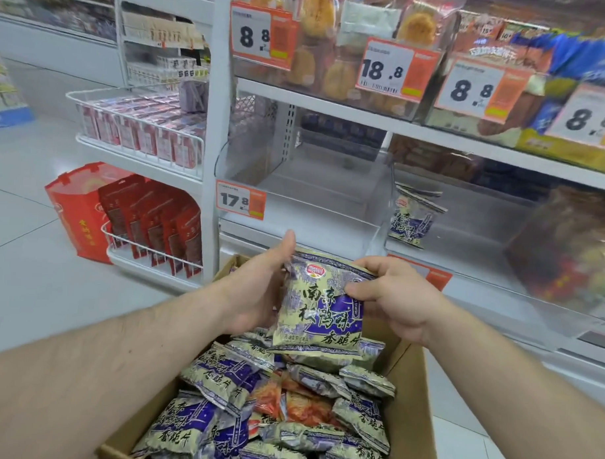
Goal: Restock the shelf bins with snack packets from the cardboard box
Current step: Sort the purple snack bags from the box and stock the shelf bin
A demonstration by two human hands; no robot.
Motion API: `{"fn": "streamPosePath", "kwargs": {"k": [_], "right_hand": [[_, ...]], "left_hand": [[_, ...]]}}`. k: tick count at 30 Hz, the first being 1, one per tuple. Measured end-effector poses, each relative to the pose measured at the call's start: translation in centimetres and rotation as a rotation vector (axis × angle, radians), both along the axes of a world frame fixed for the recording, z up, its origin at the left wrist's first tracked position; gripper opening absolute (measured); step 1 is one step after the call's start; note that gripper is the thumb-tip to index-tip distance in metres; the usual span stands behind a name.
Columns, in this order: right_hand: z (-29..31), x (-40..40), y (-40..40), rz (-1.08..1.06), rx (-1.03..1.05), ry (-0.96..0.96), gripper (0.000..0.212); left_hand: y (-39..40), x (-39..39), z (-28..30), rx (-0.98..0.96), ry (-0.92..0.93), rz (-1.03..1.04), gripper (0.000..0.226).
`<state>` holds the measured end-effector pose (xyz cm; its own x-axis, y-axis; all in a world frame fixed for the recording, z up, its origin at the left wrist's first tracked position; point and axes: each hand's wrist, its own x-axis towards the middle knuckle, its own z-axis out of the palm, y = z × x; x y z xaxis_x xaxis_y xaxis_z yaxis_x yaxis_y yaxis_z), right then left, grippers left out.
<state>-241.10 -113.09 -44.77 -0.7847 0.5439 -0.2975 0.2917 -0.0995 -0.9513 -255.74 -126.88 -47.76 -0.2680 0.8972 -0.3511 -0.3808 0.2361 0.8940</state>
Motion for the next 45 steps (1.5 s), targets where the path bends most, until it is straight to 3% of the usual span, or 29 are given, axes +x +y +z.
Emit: {"fn": "streamPosePath", "kwargs": {"k": [2,4,6,8,12,13,18,22,25,26,29,31,33,35,38,40,42,45], "right_hand": [[0.1,0.2,0.1,-0.034,-0.005,0.024,0.020],[0.4,0.4,0.2,-0.052,0.009,0.044,0.019],[0.6,0.7,0.2,-0.089,0.026,0.073,0.025],[1.1,1.3,0.5,-0.141,0.040,0.109,0.045],[2.0,3.0,1.9,-0.009,0.109,-0.009,0.105],[2.1,3.4,1.8,0.047,0.109,-0.048,0.109],[3.0,4.8,3.2,0.092,-0.021,0.046,0.057],[4.5,6.3,6.2,0.036,-0.166,0.069,0.057],[5.7,6.8,8.5,-0.011,-0.218,0.046,0.047],[6.2,6.9,9.2,-0.027,-0.209,0.038,0.043],[7.2,6.8,12.2,-0.104,-0.189,0.051,0.037],[7.2,6.3,15.0,-0.180,-0.162,0.063,0.043],[6.4,5.0,18.0,-0.256,-0.091,0.039,0.051],[4.8,3.1,20.2,-0.285,-0.032,-0.038,0.052],[1.8,0.2,22.2,-0.289,0.032,-0.140,0.034],[-0.1,-1.6,23.6,-0.304,0.077,-0.157,0.043],[-1.5,-3.0,24.4,-0.323,0.125,-0.159,0.059],[-2.7,-4.4,24.4,-0.379,0.201,-0.178,0.054]], "left_hand": [[-0.1,0.7,0.5,0.060,0.067,0.006,0.058],[0.2,1.1,0.6,0.096,0.120,0.071,0.068],[0.8,1.5,0.5,0.110,0.142,0.115,0.063],[1.2,1.7,1.0,0.139,0.104,0.169,0.047],[2.1,2.1,2.6,0.213,0.031,0.178,0.055],[2.4,2.3,3.1,0.227,0.028,0.174,0.056],[5.6,4.1,5.2,0.192,0.037,0.025,0.066],[9.0,5.8,7.0,0.147,0.027,-0.031,0.023],[12.1,6.1,7.5,0.129,0.072,-0.061,0.046],[13.1,6.0,7.5,0.137,0.107,-0.047,0.044],[15.8,5.0,7.5,0.181,0.297,0.171,0.030],[17.4,3.7,6.9,0.186,0.471,0.365,0.031],[18.4,2.5,6.0,0.109,0.771,0.402,0.057],[19.2,2.1,4.6,-0.008,1.027,0.269,0.073],[20.2,2.0,2.2,-0.098,1.185,0.138,0.039],[20.4,1.8,1.4,-0.084,1.229,0.177,0.024],[20.5,1.6,1.4,-0.085,1.279,0.173,0.033],[20.2,1.7,1.9,-0.064,1.298,0.164,0.038]]}}
